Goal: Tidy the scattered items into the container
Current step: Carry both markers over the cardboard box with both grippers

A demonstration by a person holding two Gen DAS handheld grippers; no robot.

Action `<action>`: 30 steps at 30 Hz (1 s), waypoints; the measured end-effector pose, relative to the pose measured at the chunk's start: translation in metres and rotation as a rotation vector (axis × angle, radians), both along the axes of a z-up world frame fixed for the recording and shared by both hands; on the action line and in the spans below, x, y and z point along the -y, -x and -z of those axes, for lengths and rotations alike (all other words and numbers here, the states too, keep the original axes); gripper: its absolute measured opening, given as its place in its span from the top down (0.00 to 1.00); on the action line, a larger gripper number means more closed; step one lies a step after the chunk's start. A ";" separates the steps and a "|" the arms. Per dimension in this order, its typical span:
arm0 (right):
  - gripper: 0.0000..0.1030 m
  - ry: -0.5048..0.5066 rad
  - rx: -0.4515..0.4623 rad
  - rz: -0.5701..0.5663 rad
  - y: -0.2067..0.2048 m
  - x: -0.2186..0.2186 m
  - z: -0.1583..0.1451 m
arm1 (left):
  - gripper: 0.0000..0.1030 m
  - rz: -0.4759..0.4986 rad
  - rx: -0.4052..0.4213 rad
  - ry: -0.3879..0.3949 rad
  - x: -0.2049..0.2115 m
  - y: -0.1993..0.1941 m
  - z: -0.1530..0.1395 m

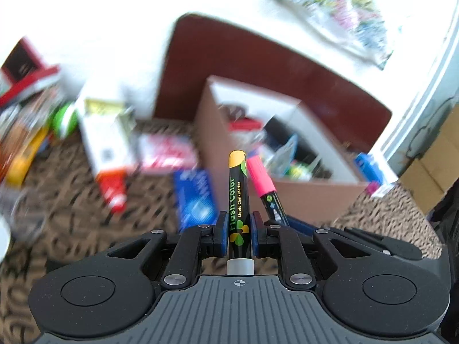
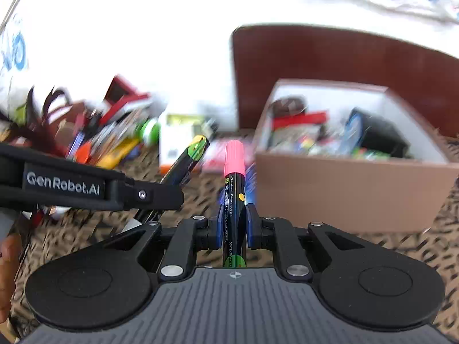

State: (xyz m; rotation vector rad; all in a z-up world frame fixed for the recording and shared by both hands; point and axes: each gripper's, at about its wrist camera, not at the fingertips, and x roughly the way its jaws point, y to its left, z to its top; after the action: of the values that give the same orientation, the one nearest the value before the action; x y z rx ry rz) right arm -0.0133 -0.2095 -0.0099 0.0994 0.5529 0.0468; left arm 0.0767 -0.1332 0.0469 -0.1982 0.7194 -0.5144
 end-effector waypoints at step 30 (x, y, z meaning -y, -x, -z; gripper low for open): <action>0.83 0.018 -0.039 0.234 -0.181 0.139 -0.022 | 0.87 0.076 -0.152 -0.014 0.136 -0.226 -0.002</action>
State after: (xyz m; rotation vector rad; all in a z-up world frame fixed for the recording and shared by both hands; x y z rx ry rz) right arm 0.1673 -0.3486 0.0125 0.1475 0.5773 -0.1878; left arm 0.3030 -0.2691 0.0490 -0.1988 0.8810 -0.5704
